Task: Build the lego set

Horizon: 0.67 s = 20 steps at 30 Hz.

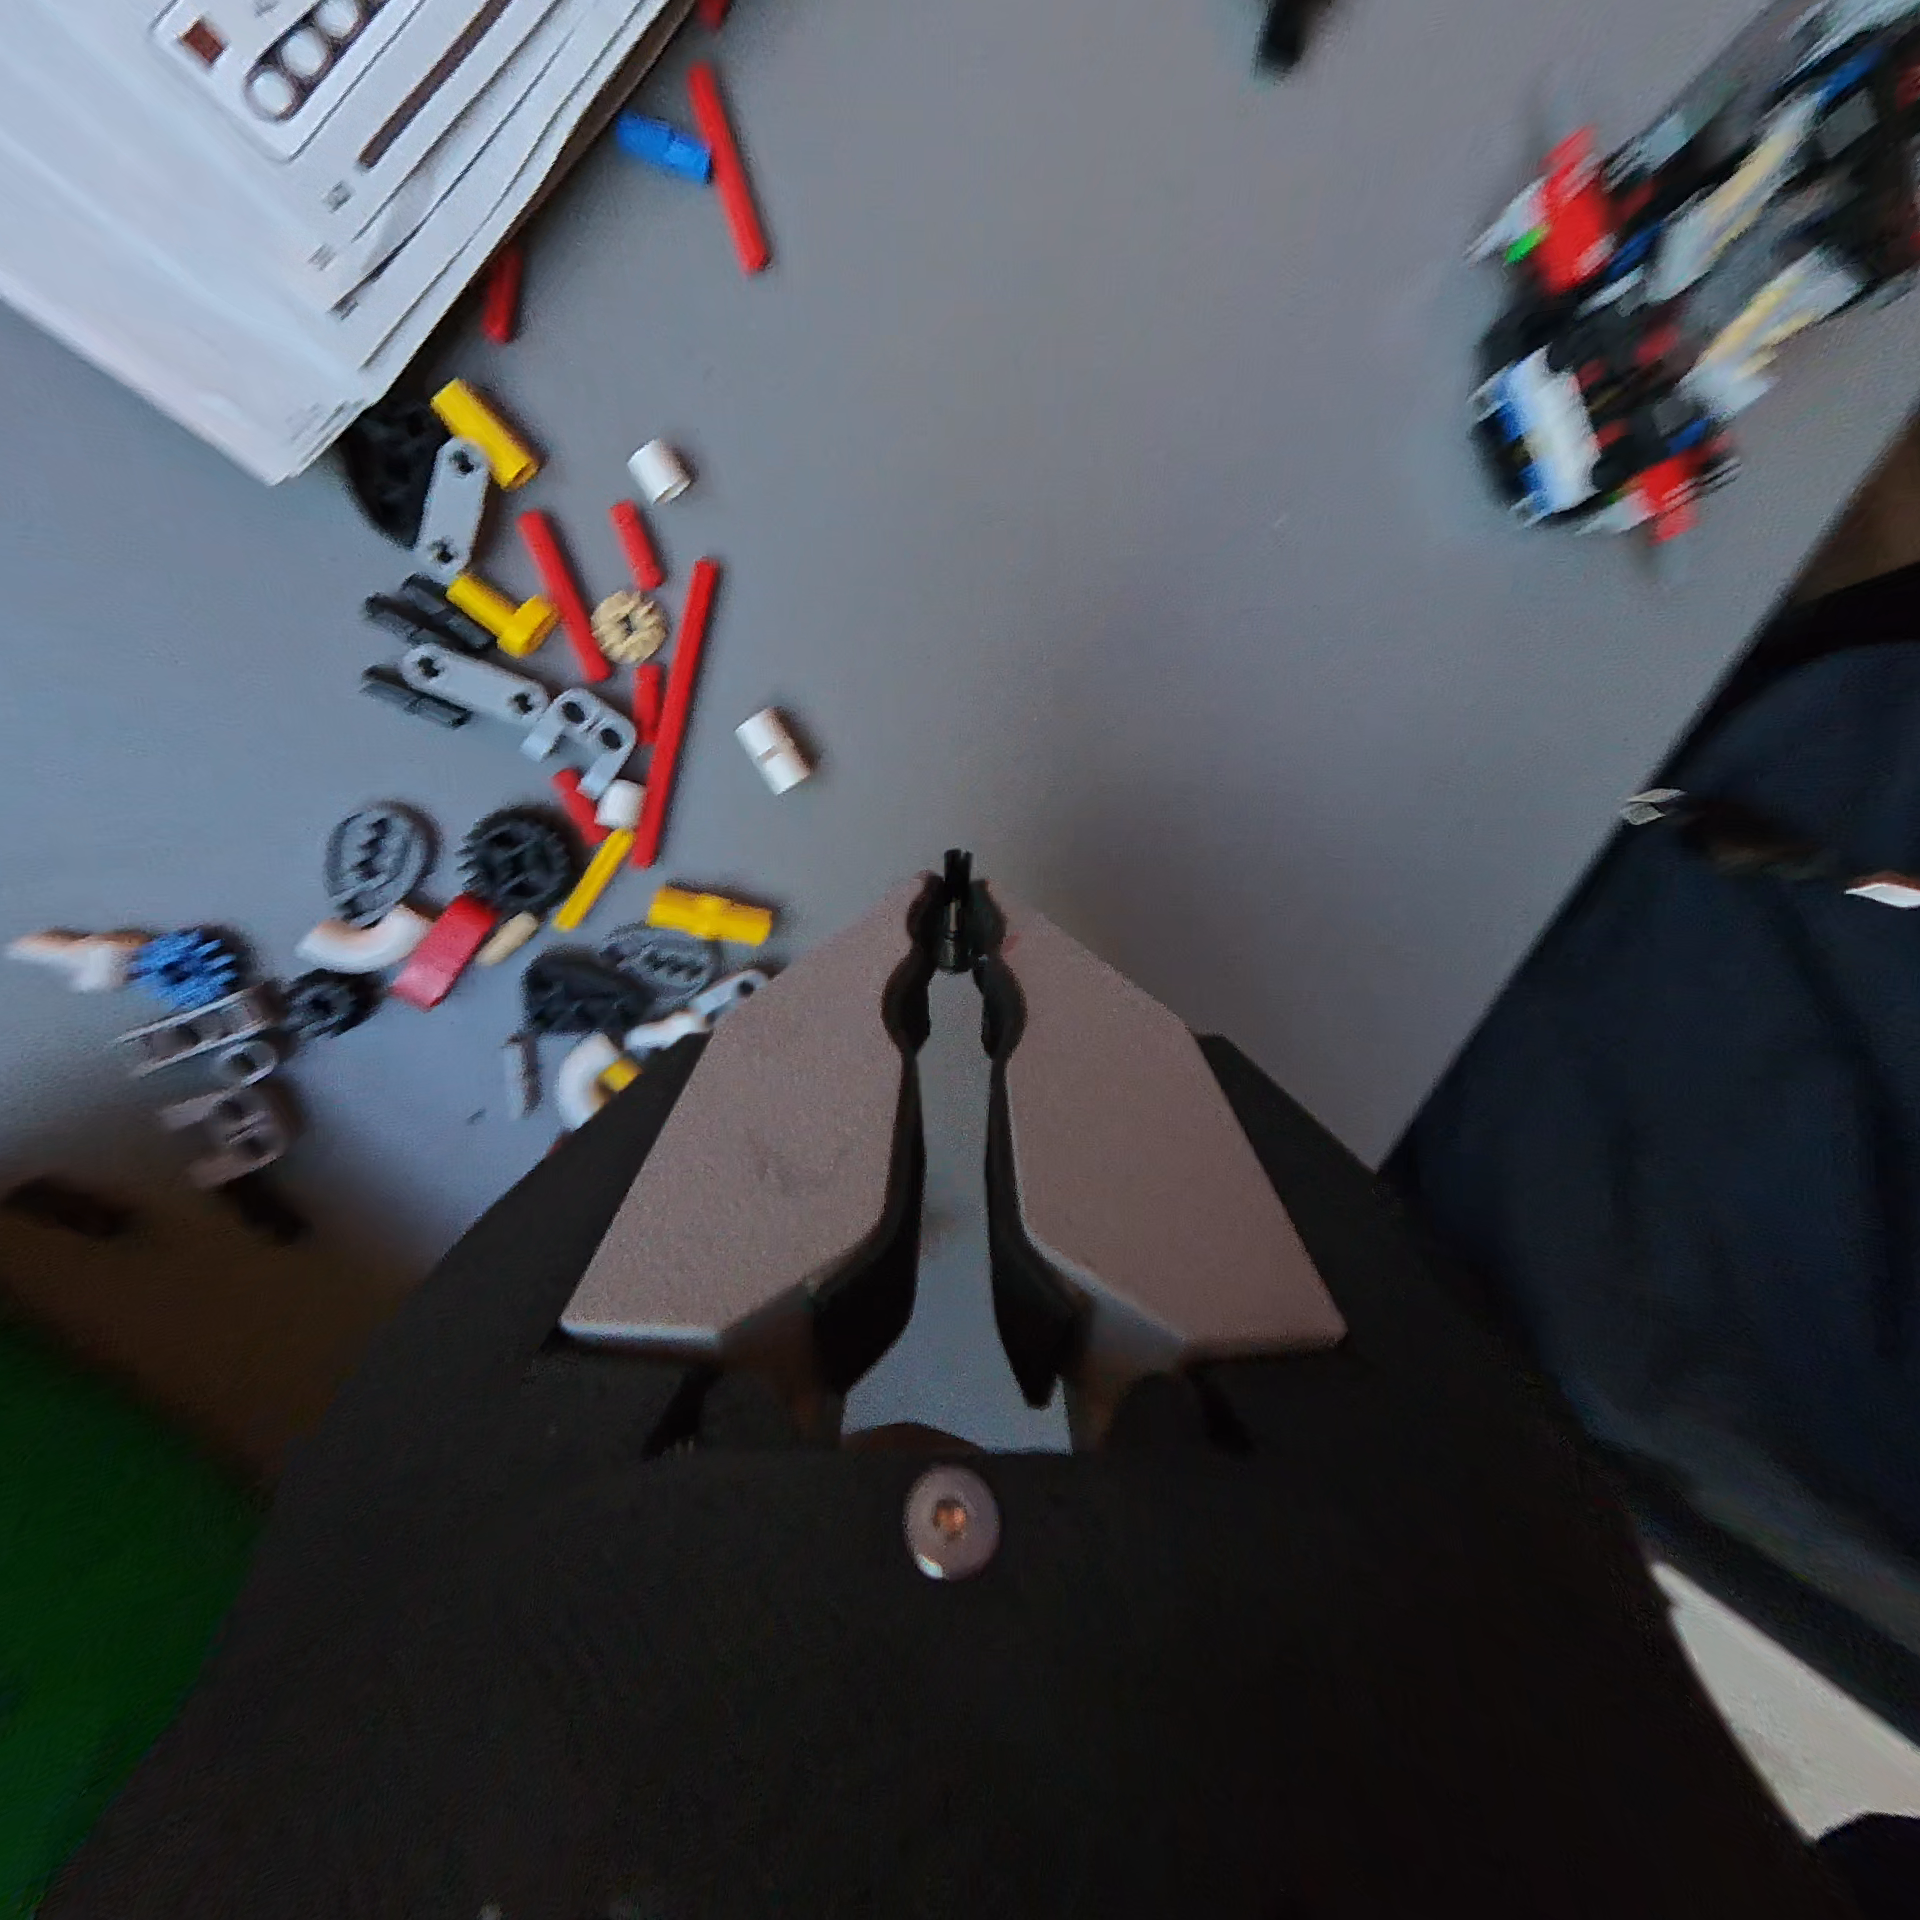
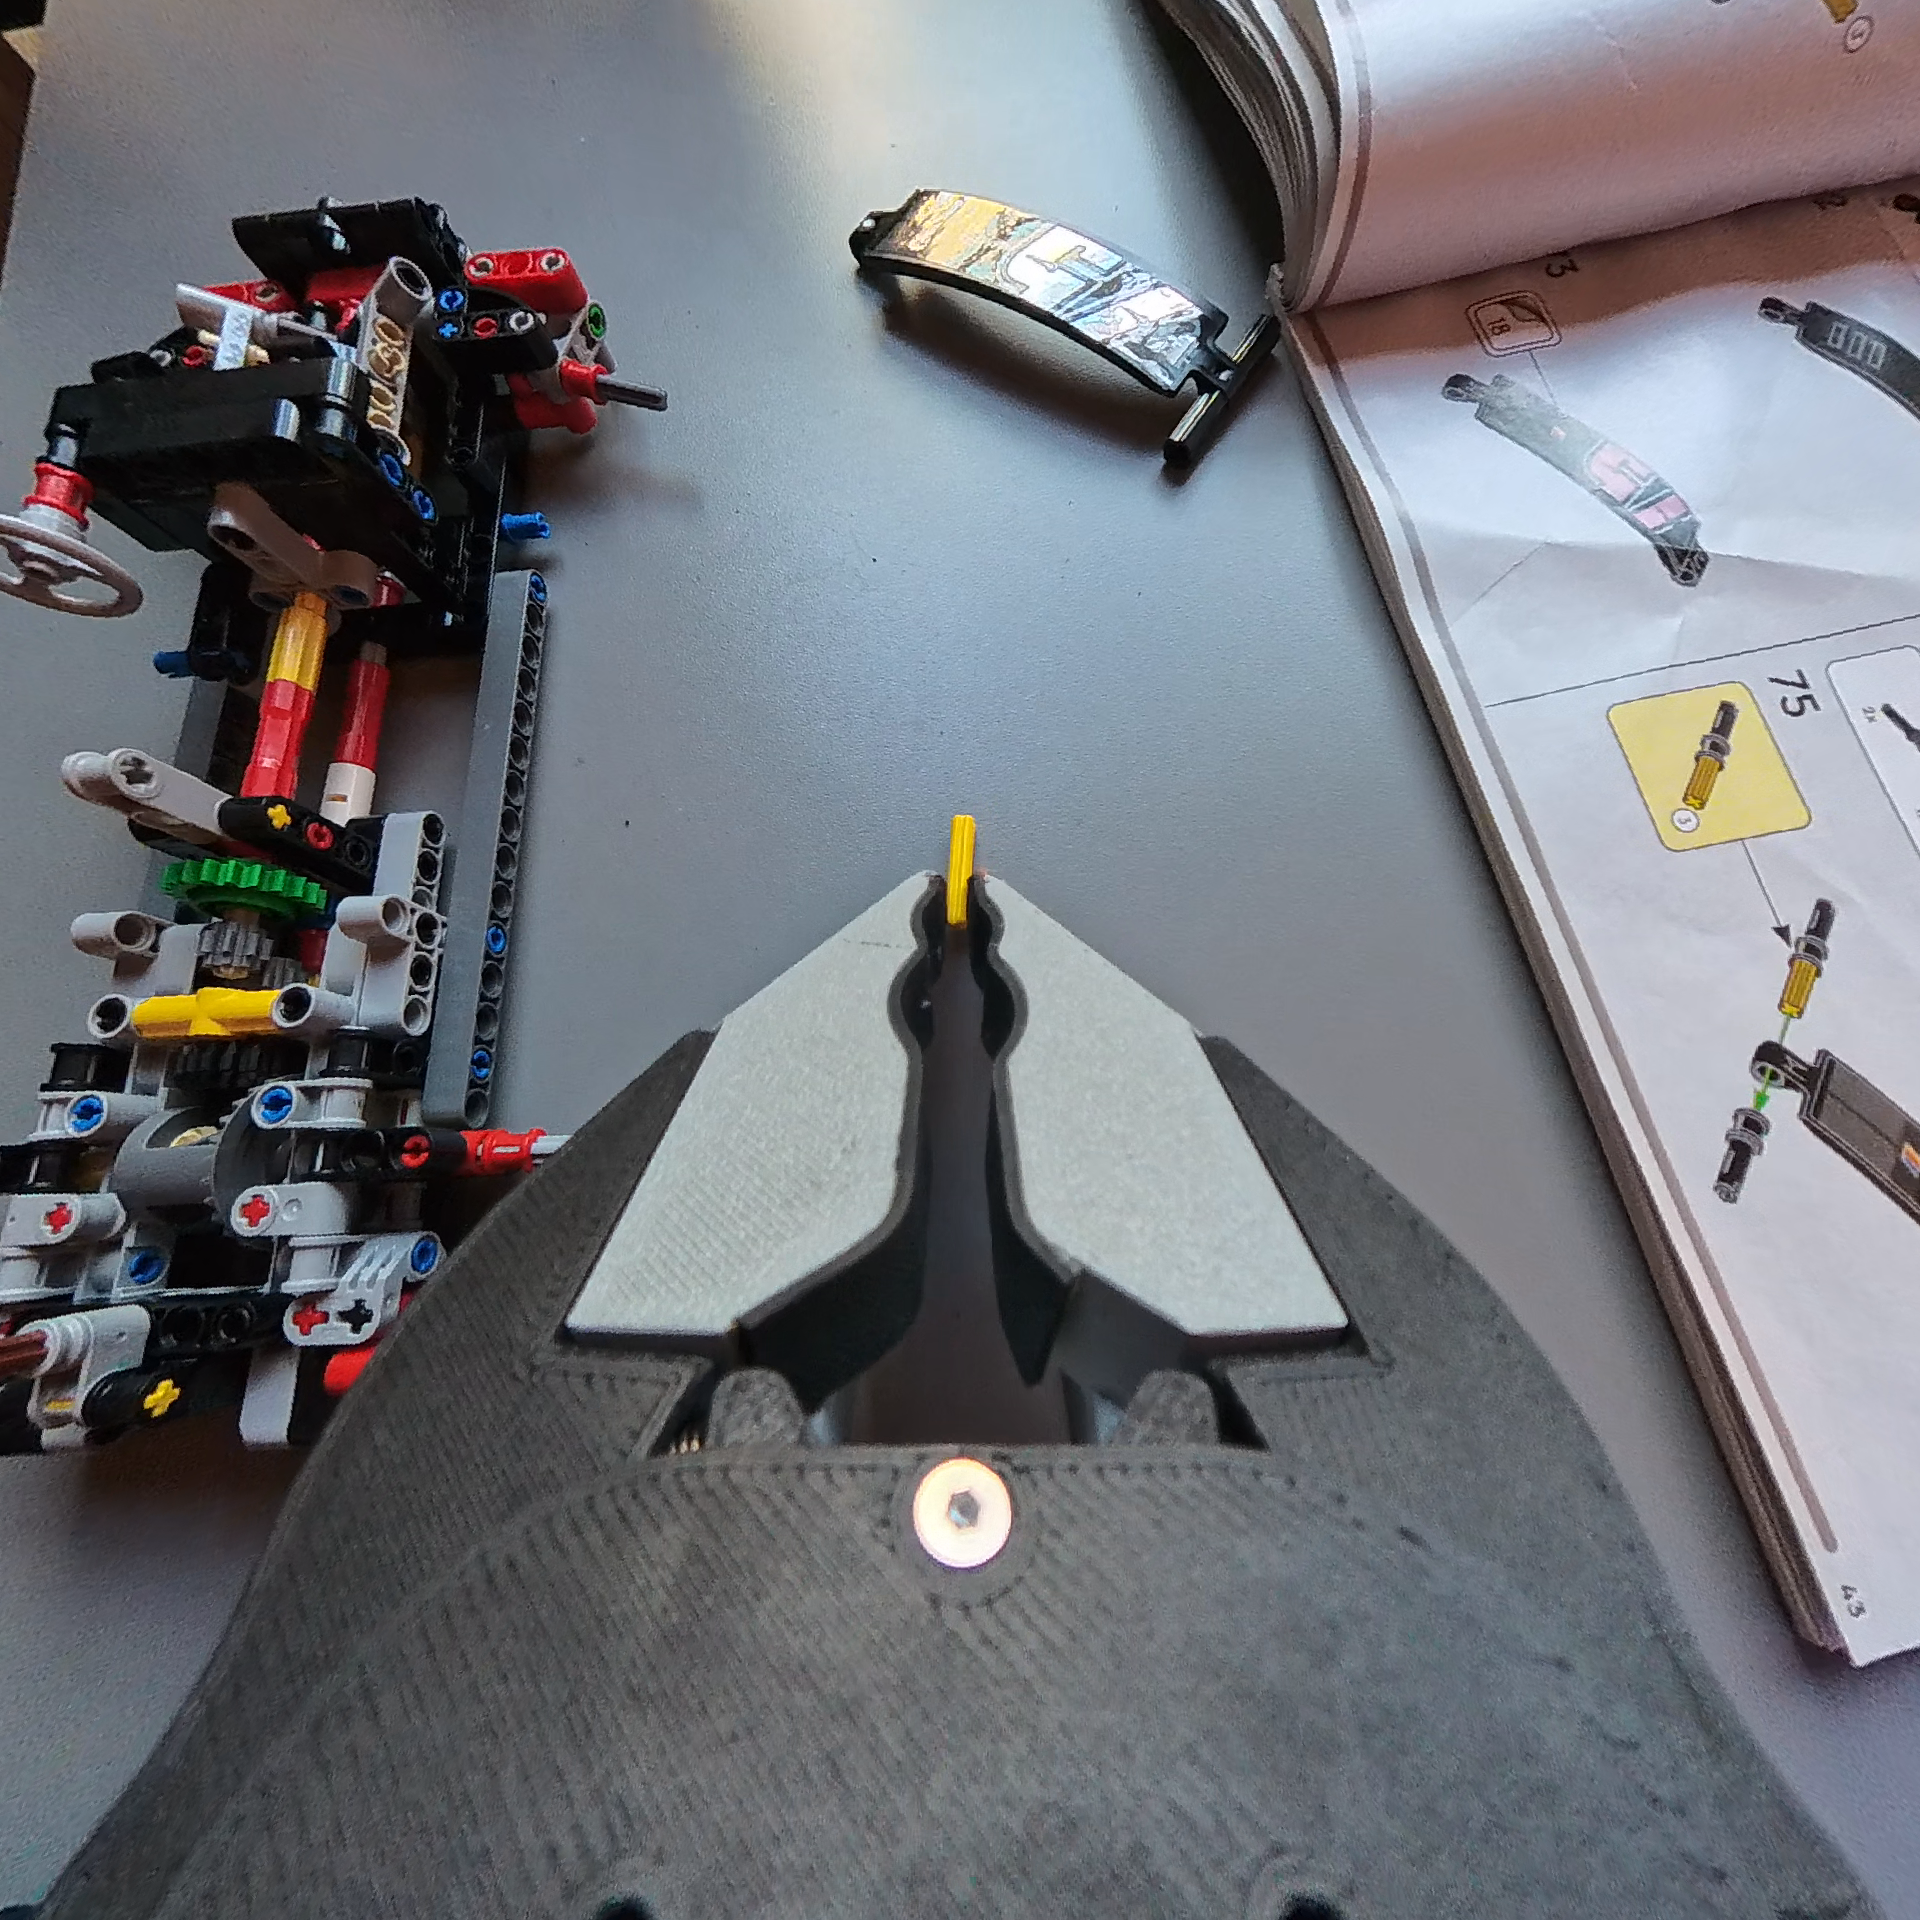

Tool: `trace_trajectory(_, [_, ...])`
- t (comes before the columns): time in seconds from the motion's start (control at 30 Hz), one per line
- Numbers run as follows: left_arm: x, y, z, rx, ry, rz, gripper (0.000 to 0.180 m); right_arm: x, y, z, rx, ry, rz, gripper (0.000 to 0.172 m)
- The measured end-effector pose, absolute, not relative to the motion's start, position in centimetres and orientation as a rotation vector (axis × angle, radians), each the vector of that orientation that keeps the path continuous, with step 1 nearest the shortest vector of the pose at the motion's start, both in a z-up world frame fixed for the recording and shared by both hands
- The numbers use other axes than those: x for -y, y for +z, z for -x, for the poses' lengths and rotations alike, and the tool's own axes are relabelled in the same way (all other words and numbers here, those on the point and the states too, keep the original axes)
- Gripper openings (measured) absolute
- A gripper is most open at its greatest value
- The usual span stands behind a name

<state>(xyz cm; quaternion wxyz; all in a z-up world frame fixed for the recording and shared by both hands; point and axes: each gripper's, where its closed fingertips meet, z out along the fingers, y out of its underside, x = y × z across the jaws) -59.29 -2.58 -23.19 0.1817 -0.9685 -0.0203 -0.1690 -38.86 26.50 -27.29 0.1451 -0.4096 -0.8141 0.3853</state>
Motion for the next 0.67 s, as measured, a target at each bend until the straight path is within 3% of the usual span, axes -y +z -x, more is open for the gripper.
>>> trace_trajectory(0.23, [0.4,-22.1,57.1,0.225,-0.825,2.45,0.001,-26.4,-27.4,38.8,2.355,1.106,1.181,0.001])
trace_trajectory(0.43, [-1.6,-18.3,55.6,0.268,-1.056,2.121,0.001,-26.3,-27.4,38.8,2.361,1.109,1.176,0.002])
trace_trajectory(0.67, [0.0,-14.4,58.0,0.281,-0.991,1.858,0.001,-26.5,-27.1,38.8,2.315,1.077,1.199,0.002])
